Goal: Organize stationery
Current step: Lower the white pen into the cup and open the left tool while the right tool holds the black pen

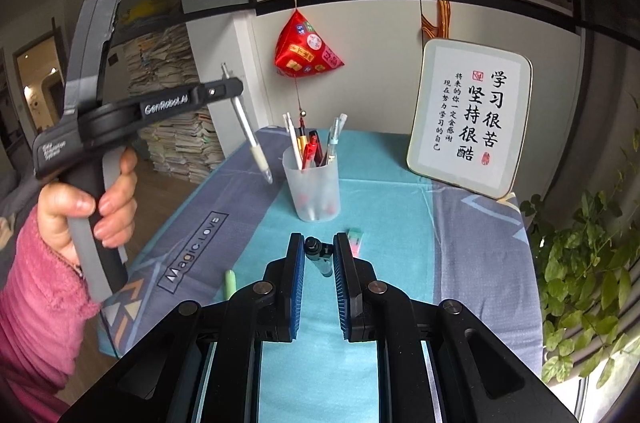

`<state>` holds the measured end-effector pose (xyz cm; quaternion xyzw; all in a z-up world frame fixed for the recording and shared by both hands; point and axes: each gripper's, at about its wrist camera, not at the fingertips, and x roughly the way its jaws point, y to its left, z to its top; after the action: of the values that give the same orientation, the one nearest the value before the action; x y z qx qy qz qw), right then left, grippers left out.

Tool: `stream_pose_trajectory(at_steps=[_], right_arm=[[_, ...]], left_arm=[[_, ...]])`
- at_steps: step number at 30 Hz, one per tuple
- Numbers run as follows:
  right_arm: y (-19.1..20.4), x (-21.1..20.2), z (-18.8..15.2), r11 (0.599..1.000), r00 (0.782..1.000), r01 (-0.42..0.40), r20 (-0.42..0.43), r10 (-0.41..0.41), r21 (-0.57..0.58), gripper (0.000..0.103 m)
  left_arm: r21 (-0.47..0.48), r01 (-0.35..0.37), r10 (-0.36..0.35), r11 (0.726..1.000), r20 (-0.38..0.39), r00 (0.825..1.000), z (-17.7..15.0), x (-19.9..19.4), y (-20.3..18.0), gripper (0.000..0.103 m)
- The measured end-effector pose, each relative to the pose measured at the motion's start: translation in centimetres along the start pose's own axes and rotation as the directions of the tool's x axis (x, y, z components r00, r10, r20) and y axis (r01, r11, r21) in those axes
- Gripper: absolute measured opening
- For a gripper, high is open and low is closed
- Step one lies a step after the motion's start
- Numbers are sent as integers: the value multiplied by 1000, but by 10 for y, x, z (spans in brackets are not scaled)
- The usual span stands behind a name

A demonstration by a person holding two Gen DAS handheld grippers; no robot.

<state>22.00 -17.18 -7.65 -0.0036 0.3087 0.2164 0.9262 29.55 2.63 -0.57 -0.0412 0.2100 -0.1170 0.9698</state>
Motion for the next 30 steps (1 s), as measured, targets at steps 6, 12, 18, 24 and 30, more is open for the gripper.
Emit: stream_pose_trajectory(at_steps=[6,12,18,24,30], right_arm=[[-3,1,2,1000,1000,3,2,-3,-1,15],[-8,3,4,1000,1000,6,4,-6,4,15],[-8,2,5,1000,1000,6,5,-6,1,15],[-7,1,5,1000,1000,3,7,-3,-1,15],[-5,-1,6,1000,1000,2,12,-2,-6,15]], left_arm=[[33,-33,33,999,-11,999,1,29,-6,8],[24,-39,40,999,-40,998,-5,52,-5,8],[4,-22,22,1000,-86,996,-11,66,-5,8],[44,-15,22,999,-165,986,-26,77,-12,10],[29,-16,20,999,-169,985,-29,68,-5,10]])
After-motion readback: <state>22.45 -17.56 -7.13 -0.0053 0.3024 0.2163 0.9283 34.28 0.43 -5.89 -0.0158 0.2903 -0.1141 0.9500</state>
